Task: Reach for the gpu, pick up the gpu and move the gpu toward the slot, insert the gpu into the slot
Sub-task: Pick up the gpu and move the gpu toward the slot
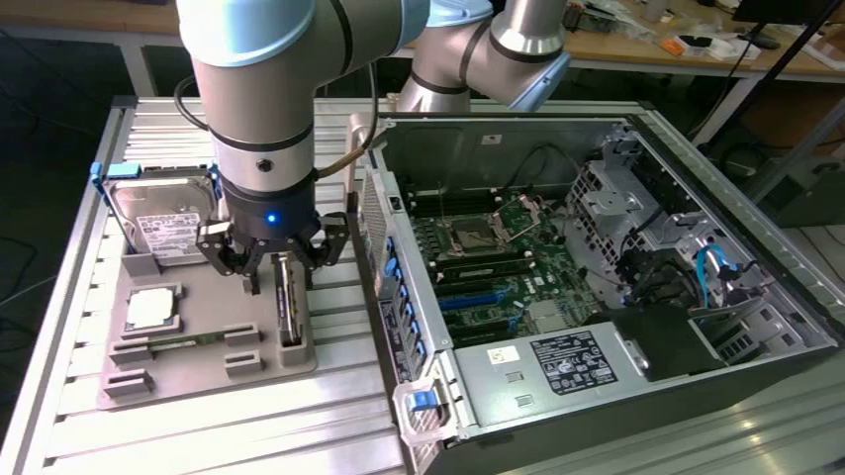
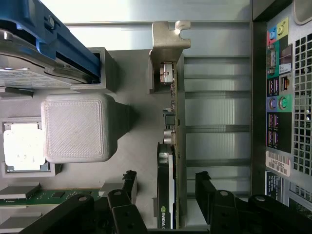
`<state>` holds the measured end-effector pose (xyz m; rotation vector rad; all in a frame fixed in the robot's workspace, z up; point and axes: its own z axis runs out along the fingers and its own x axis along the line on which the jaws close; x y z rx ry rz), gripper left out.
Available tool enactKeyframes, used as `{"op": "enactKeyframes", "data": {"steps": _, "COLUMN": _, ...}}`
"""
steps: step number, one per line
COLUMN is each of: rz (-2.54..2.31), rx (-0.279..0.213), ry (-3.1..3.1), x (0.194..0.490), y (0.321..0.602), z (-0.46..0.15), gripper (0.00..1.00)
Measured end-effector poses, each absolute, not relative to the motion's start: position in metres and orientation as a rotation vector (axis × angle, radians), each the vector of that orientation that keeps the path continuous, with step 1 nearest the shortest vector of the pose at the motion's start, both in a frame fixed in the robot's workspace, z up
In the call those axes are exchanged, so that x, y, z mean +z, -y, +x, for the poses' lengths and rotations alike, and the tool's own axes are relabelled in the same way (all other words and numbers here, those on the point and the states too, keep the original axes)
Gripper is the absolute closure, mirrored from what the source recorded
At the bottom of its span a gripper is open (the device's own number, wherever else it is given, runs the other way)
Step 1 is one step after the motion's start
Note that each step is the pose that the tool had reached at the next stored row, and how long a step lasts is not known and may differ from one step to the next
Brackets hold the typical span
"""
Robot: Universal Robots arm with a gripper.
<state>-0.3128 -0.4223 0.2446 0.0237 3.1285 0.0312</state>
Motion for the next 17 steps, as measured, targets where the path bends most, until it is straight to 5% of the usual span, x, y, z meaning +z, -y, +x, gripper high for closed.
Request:
{"op": "enactKeyframes", "data": {"steps": 4, "rz": 0.024, "rx": 0.031, "ry": -3.128, "x": 0.2446, "y": 0.4223, "z": -0.3128, "gripper": 0.41}}
{"op": "enactKeyframes", "data": {"steps": 10, "rz": 0.024, "rx": 0.031, "ry": -3.128, "x": 0.2446, "y": 0.4223, "z": -0.3128, "gripper": 0.72}}
{"op": "enactKeyframes", "data": {"steps": 17, "rz": 0.024, "rx": 0.031, "ry": -3.128, "x": 0.2446, "y": 0.4223, "z": -0.3128, "gripper": 0.73}}
